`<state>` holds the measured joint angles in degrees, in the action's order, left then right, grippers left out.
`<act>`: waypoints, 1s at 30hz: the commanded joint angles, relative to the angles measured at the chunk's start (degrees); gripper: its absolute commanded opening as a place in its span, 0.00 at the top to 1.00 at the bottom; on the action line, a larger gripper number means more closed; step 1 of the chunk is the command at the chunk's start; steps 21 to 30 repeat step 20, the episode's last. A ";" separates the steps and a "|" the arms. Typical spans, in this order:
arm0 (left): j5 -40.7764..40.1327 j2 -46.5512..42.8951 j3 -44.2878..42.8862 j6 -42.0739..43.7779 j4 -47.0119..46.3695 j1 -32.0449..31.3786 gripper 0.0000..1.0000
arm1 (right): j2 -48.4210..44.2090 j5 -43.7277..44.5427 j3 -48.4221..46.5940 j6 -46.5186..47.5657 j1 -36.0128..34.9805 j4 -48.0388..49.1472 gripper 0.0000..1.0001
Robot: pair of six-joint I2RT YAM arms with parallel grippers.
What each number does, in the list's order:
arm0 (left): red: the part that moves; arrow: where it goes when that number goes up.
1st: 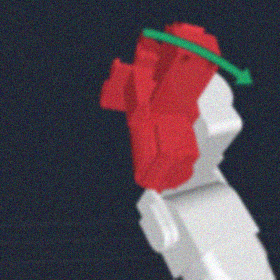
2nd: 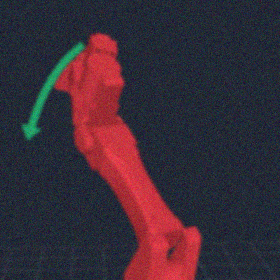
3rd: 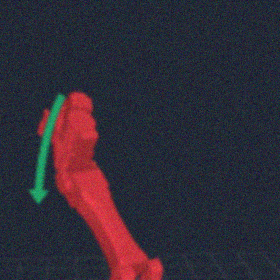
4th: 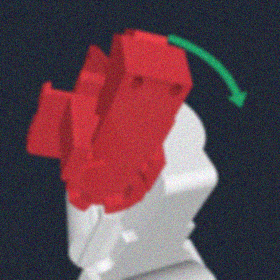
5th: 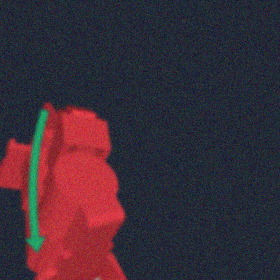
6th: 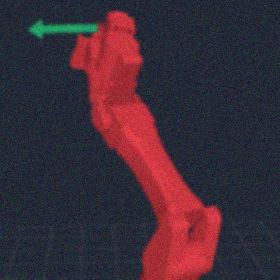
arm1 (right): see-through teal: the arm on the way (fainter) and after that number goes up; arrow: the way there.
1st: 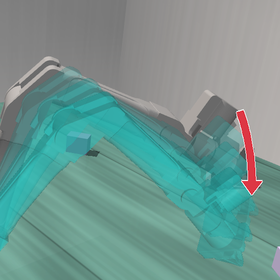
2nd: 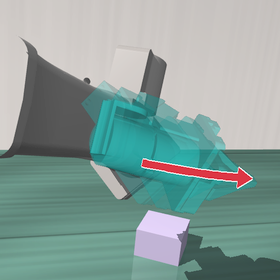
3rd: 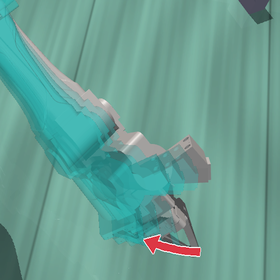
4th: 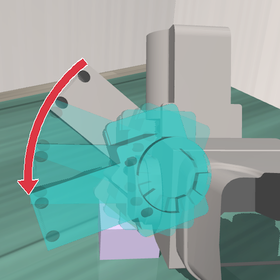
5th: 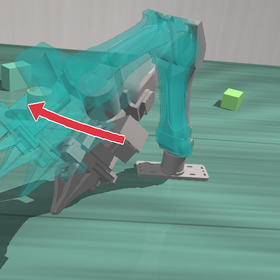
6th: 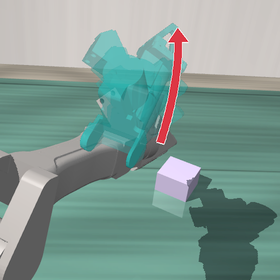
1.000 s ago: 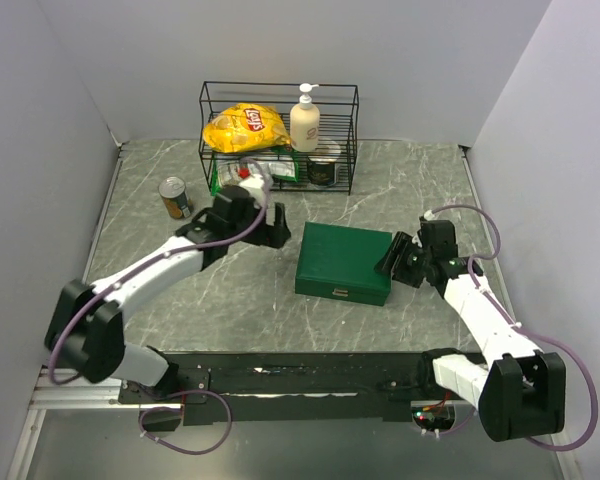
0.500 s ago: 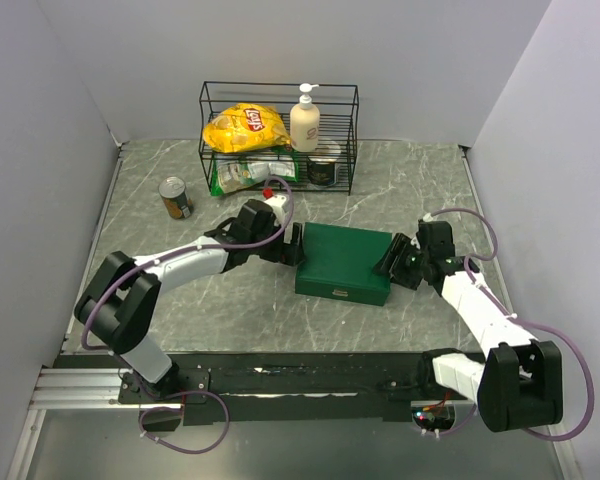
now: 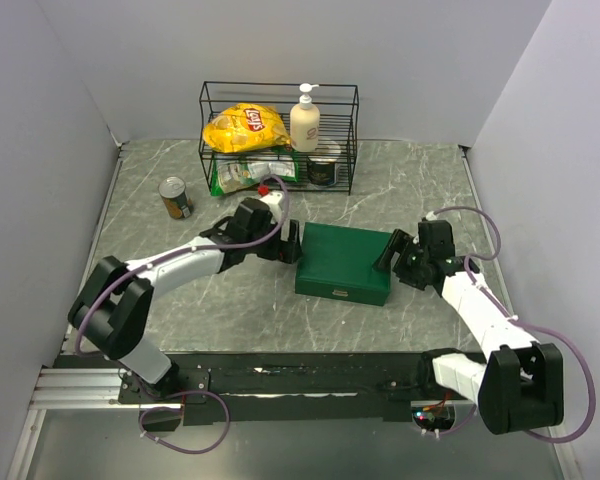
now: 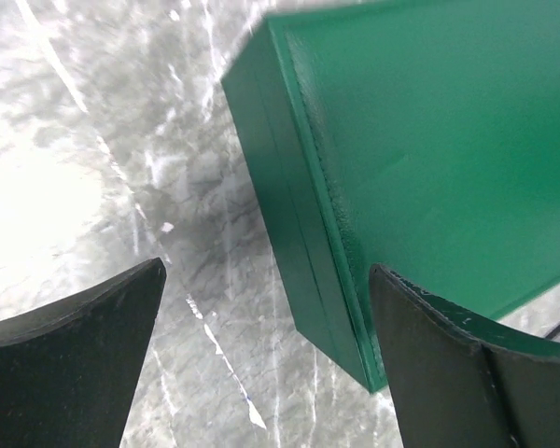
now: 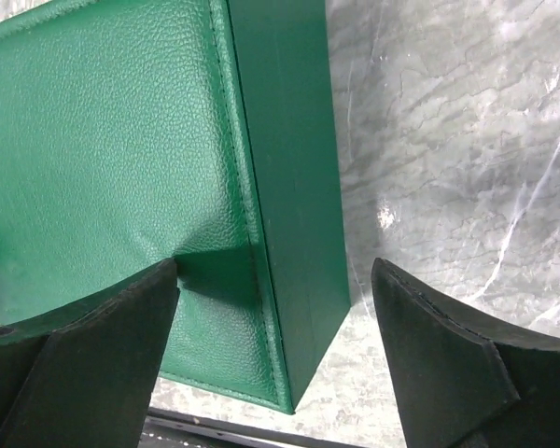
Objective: Organize the mixed jewelry
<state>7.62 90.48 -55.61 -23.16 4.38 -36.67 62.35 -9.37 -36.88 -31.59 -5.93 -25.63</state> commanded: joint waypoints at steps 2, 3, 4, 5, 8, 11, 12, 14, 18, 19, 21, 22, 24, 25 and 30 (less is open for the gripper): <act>4.33 -5.13 -1.86 -3.03 0.97 5.37 0.04 | 4.97 -0.30 -4.25 2.41 0.48 4.43 0.08; 4.51 -5.40 -2.74 -3.38 2.55 6.94 0.04 | 5.67 -1.17 -4.34 2.59 0.57 5.05 0.08; 4.60 -5.49 -3.18 -3.56 3.26 7.74 0.04 | 6.55 -2.14 -4.42 2.85 0.57 5.58 0.08; 4.69 -5.57 -3.62 -3.74 3.96 8.53 0.04 | 8.21 -2.41 -4.86 2.85 0.66 5.94 0.07; 3.28 -6.36 -4.24 -4.26 6.07 11.52 0.04 | 11.38 -3.81 -5.48 3.47 0.66 6.55 0.07; 1.96 -9.00 -2.22 -4.27 5.11 13.63 0.04 | 13.23 -5.83 -5.57 4.43 0.57 8.13 0.06; 1.96 -10.39 -1.09 -4.35 4.94 14.68 0.04 | 14.37 -6.45 -5.65 4.70 0.57 8.66 0.06; 1.61 -11.81 -0.03 -4.44 4.15 15.48 0.04 | 15.69 -8.99 -5.92 6.01 0.48 9.28 0.05; 1.00 -17.51 5.41 -5.14 0.90 17.85 0.04 | 18.68 -12.07 -6.80 7.69 0.14 10.16 0.00; -0.05 -18.48 6.13 -5.32 0.54 18.12 0.04 | 19.91 -12.60 -7.06 7.95 -0.13 10.51 0.00; -0.67 -19.36 6.57 -5.32 0.10 18.03 0.04 | 20.44 -13.39 -7.50 8.82 -0.48 10.77 0.00; -0.67 -19.36 6.57 -5.32 0.10 18.03 0.04 | 20.44 -13.39 -7.50 8.82 -0.48 10.77 0.00; -0.67 -19.36 6.57 -5.32 0.10 18.03 0.04 | 20.44 -13.39 -7.50 8.82 -0.48 10.77 0.00; -0.67 -19.36 6.57 -5.32 0.10 18.03 0.04 | 20.44 -13.39 -7.50 8.82 -0.48 10.77 0.00; -0.67 -19.36 6.57 -5.32 0.10 18.03 0.04 | 20.44 -13.39 -7.50 8.82 -0.48 10.77 0.00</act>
